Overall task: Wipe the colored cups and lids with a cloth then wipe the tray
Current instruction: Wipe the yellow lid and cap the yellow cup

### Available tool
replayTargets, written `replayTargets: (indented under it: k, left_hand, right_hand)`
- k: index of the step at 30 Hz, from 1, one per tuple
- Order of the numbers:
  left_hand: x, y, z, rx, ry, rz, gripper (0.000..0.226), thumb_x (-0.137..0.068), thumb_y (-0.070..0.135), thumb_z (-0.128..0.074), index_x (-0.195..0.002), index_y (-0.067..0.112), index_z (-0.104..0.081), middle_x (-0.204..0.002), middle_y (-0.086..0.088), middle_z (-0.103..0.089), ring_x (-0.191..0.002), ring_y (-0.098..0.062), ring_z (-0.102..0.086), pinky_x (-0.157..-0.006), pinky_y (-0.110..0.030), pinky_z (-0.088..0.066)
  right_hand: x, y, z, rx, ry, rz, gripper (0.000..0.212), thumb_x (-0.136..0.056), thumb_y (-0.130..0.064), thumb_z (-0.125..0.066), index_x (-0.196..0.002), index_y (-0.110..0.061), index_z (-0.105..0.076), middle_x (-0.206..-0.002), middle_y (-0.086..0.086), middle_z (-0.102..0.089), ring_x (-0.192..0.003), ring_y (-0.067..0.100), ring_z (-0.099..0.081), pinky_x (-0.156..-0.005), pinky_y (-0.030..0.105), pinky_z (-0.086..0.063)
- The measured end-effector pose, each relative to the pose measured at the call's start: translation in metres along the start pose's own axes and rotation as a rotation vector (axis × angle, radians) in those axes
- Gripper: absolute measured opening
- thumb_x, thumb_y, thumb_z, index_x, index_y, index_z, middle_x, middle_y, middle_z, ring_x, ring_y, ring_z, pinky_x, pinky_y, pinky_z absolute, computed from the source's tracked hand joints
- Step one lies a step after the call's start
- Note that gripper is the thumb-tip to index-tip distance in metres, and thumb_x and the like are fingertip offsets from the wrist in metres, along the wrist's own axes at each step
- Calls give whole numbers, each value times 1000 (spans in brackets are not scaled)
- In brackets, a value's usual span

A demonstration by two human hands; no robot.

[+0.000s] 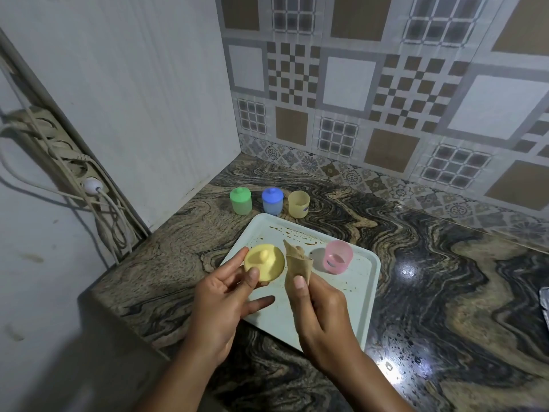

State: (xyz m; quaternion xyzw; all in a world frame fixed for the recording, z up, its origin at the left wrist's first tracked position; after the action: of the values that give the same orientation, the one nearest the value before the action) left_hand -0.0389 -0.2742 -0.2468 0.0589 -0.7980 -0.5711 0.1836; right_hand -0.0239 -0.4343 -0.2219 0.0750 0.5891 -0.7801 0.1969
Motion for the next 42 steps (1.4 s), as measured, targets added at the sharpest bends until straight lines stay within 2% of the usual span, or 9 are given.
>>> replayTargets:
  k: [4,11,18,22,24,31,35,37,42]
  left_hand:
    - [-2,1,-1,23,-2,7,48,-87,5,-64,-133,19,-58,-109,-9,-76,-94,-20,-75,-63,-31,-61]
    - [0,-5,0,-87,-45,15,45,-91,-1,-62,-129,22,-62,-112,0,-76,-92,-18,-75,-59,-32,-60]
    - [-3,-5,9,-106,-41,42,37,-91,9,-62,-126,22,-63,-104,0,-77,-85,-16,-74,-49,-31,-55]
    - [-7,-3,19,-61,44,51,35,-84,21,-66,-119,19,-68,-100,-7,-76,-82,-16,-71,-50,-30,-54]
    - [-7,-2,19,-59,62,43,31,-83,26,-67,-113,25,-73,-106,-8,-75,-89,-19,-71,-52,-29,-55]
    - [-3,-1,4,-40,-14,19,41,-97,13,-57,-134,31,-59,-117,-1,-73,-103,-23,-73,-64,-38,-61]
    - [-5,1,9,-16,31,19,38,-92,9,-63,-129,20,-60,-109,-9,-75,-95,-24,-75,-61,-37,-61]
    - [-6,0,10,-4,51,29,41,-85,16,-68,-125,12,-61,-101,-14,-76,-87,-24,-76,-59,-34,-60]
    - [-5,-2,5,-25,10,40,44,-78,20,-68,-121,12,-64,-99,-13,-77,-82,-21,-75,-57,-29,-59]
  right_hand:
    - [6,-16,-15,159,-95,251,46,-107,-21,-39,-148,-1,-47,-156,13,-46,-151,26,-34,-119,41,-38]
    - [2,4,-22,247,-131,220,50,-108,-28,-39,-146,3,-48,-160,13,-38,-154,24,-26,-116,37,-42]
    - [-12,26,-8,282,-150,58,46,-107,-33,-34,-139,-11,-58,-144,4,-61,-142,18,-48,-113,12,-35]
    - [-5,28,5,52,-22,-136,44,-105,-50,-36,-75,-19,-47,-59,-9,-52,-56,3,-42,-55,25,-41]
    - [1,18,0,-104,-42,-154,49,-105,-52,-36,-72,-18,-49,-57,-6,-49,-54,9,-44,-50,41,-40]
    - [2,-3,-12,-27,-85,-65,31,-108,-32,-39,-79,-41,-47,-64,-20,-51,-58,0,-46,-59,15,-31]
    - [4,-5,-1,62,-18,-4,28,-108,-32,-39,-97,-17,-60,-81,-28,-58,-78,-9,-49,-75,8,-36]
    - [4,-10,-5,104,-52,69,37,-107,-29,-39,-132,-16,-63,-129,-11,-68,-122,9,-60,-99,19,-45]
    - [7,-7,-28,174,-185,218,46,-107,-21,-43,-149,-2,-47,-162,11,-36,-154,24,-25,-119,43,-37]
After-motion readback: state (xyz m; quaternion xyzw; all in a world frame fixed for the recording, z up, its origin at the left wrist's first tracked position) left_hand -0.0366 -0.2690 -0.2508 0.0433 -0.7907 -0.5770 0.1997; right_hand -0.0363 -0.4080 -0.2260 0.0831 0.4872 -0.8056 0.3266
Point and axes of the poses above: each hand's wrist, its own x-axis away from the middle knuckle, its own z-axis out of the back of the hand, y = z × x, the point moved 8 cm from there along -x, towards the middle knuckle
